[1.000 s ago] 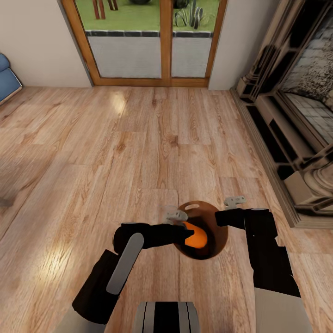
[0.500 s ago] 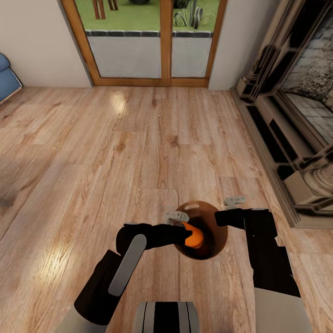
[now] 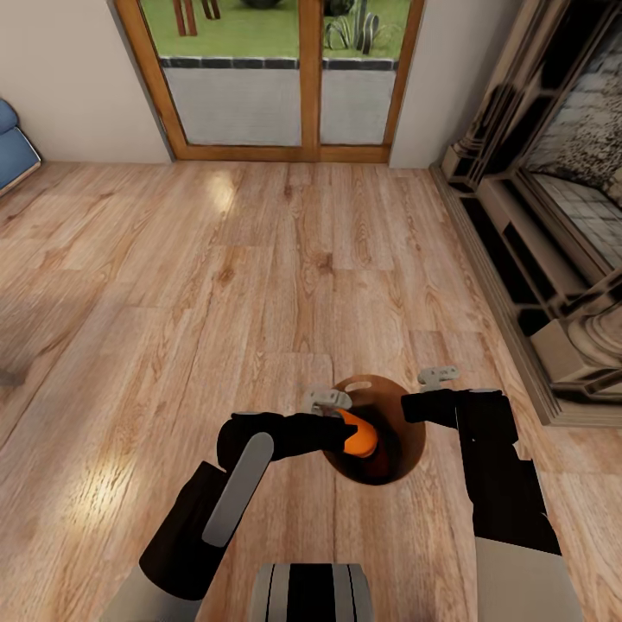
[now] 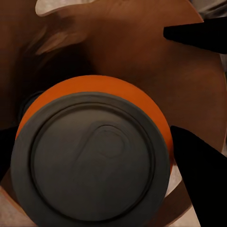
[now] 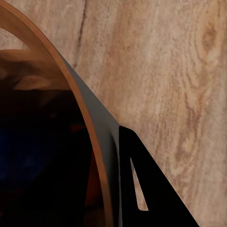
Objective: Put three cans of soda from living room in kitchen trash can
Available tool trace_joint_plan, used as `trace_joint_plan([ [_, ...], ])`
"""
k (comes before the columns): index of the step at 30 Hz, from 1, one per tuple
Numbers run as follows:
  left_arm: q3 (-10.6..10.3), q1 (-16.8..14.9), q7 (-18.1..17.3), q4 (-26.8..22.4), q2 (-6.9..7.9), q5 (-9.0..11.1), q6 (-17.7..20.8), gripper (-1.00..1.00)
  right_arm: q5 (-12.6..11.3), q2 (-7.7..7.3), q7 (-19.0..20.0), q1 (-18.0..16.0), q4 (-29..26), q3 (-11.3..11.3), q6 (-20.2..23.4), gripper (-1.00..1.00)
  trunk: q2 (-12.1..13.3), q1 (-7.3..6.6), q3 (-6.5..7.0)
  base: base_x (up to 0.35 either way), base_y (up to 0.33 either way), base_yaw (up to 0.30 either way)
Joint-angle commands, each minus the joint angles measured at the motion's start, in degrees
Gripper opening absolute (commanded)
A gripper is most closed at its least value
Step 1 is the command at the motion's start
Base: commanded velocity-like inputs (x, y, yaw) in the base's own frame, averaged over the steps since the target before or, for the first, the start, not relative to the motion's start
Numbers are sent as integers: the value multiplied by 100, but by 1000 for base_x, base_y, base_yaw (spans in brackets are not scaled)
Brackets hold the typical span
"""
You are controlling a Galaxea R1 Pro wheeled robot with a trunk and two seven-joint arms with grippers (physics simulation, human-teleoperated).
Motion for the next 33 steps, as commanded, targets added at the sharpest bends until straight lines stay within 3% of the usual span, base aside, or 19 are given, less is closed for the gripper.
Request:
trace_joint_plan([
  [1,0,0,5,4,0,10,-1,-100,-87,1,5,0,0,2,34,-100,0,-1,0,0,0,0],
  [25,0,-148,51,156,0,43,-11,-100,-87,1,22,0,0,11,34,-100,0,-1,0,0,0,0],
  [26,0,-149,48,158,0,43,-11,100,-87,1,22,-1,0,11,34,-100,0,-1,0,0,0,0],
  [33,0,-150,53,165,0,43,-11,100,-87,1,23,1,0,11,34,-100,0,-1,0,0,0,0],
])
